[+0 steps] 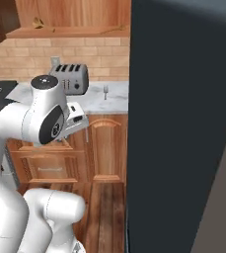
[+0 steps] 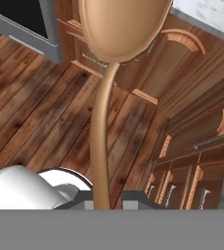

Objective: Organize the utensils by type. Pick up the wooden spoons from the counter and place them in the open cabinet. Then pick up the metallic utensils from the counter and place them in the open drawer.

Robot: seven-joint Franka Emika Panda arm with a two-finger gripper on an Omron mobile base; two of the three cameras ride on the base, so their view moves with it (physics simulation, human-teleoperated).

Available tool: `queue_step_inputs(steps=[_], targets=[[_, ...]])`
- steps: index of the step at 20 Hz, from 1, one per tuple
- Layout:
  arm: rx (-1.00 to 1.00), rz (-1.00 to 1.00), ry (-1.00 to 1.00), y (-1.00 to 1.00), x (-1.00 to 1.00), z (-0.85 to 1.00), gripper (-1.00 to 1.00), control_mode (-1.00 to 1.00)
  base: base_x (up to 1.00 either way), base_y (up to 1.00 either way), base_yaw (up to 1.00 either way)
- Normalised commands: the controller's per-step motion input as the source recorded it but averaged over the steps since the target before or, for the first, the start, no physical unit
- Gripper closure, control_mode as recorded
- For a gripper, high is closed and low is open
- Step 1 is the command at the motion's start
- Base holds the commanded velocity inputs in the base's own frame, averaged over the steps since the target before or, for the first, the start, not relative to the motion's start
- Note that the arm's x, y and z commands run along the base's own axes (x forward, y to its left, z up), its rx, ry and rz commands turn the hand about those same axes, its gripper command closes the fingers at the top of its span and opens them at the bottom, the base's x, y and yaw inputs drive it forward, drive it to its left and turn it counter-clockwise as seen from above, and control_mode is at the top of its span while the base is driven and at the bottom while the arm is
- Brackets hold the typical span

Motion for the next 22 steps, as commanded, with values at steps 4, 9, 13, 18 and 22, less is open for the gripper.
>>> queue_step_inputs(steps=[4,9,13,18,22], targets=[[0.00,0.00,0.00,0.00,0.00,0.00,1.00,1.00,-0.52,0.00,0.00],[0.00,0.00,0.00,0.00,0.00,0.00,1.00,1.00,-0.36,0.17,0.00],[0.00,0.00,0.00,0.00,0.00,0.00,1.00,1.00,-0.05,0.41,0.11],[0.00,0.00,0.00,0.00,0.00,0.00,1.00,1.00,0.01,0.42,0.41],[0.00,0.00,0.00,0.00,0.00,0.00,1.00,1.00,0.00,0.71,0.50]])
